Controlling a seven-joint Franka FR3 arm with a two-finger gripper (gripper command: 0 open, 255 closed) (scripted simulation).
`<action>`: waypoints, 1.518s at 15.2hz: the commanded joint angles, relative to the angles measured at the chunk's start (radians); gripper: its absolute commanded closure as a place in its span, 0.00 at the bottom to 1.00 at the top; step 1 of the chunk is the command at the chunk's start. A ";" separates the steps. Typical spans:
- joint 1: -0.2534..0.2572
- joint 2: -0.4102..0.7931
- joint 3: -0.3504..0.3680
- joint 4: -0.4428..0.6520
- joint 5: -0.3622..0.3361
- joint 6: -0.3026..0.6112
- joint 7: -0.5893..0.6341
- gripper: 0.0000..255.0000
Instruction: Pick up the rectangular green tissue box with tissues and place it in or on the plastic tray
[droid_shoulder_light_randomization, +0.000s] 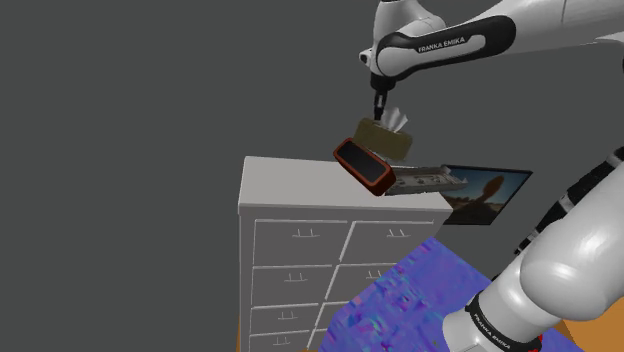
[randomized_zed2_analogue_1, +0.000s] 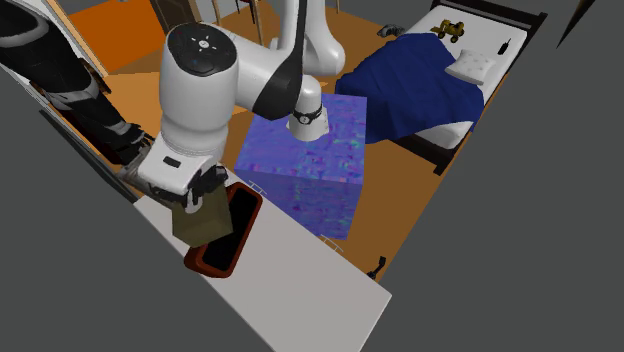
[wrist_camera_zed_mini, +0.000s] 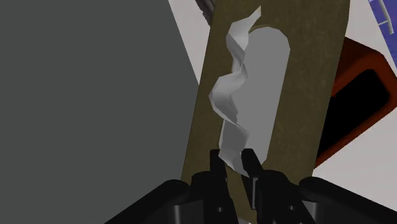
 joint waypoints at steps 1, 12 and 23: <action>-0.020 -0.034 -0.021 -0.036 -0.001 0.016 -0.038 1.00; -0.131 -0.149 -0.169 -0.134 -0.002 0.095 -0.284 1.00; -0.183 -0.142 -0.250 -0.205 -0.010 0.213 -0.375 1.00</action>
